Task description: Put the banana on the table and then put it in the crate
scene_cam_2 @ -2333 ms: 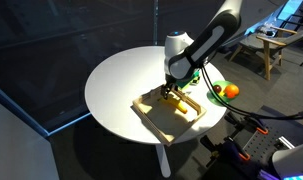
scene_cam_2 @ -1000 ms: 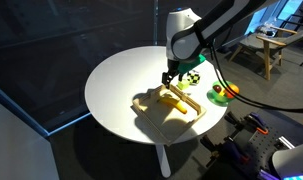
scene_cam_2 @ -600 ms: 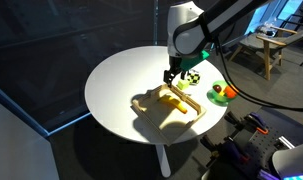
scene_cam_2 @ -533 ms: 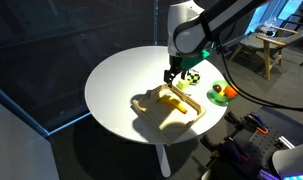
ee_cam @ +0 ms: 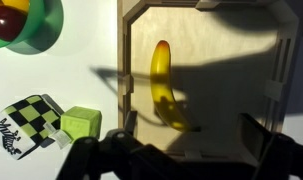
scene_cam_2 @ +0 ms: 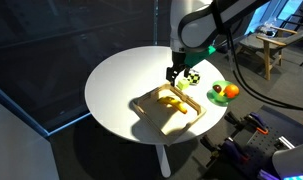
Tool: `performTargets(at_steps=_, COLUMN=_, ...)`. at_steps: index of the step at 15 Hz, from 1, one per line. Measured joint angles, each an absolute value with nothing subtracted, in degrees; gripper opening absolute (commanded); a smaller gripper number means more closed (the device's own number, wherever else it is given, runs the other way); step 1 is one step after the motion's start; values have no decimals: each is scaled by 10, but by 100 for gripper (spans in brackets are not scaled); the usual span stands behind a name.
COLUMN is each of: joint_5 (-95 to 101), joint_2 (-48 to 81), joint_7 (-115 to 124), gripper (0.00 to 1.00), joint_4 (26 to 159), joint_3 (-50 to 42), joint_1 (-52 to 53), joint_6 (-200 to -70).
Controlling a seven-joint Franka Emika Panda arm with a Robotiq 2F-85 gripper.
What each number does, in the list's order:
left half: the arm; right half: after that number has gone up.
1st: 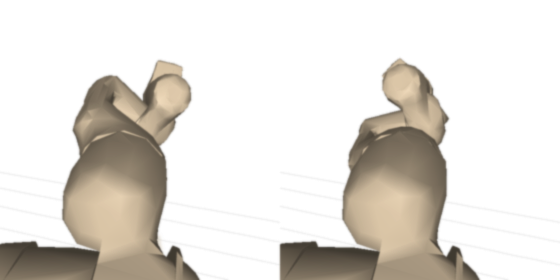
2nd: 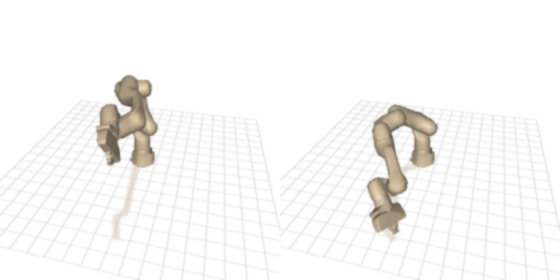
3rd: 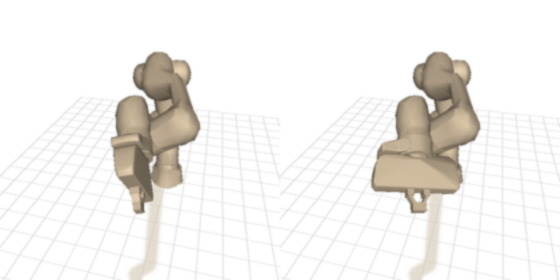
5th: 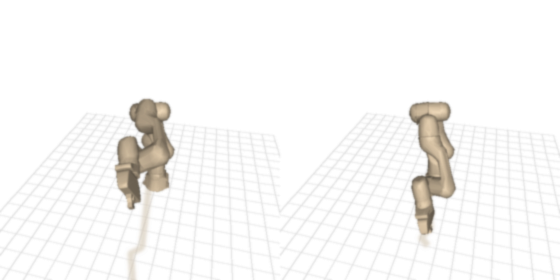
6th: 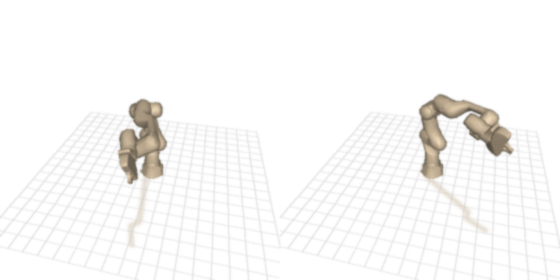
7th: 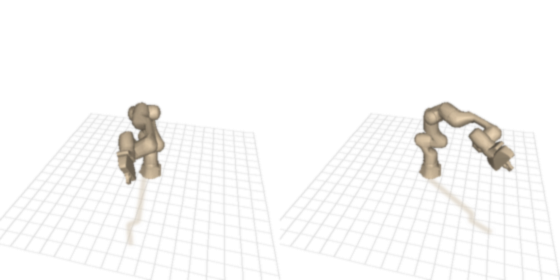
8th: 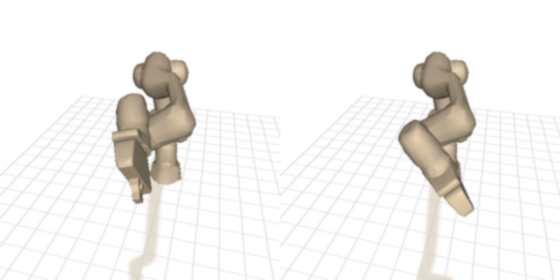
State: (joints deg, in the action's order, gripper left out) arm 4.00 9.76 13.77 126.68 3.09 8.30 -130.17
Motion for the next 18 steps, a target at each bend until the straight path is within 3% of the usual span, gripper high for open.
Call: performTargets(at_steps=18, joint_5=39, joint_2=-21, joint_7=173, gripper=100, joint_4=1319, joint_3=47, joint_1=83, joint_6=-1288)
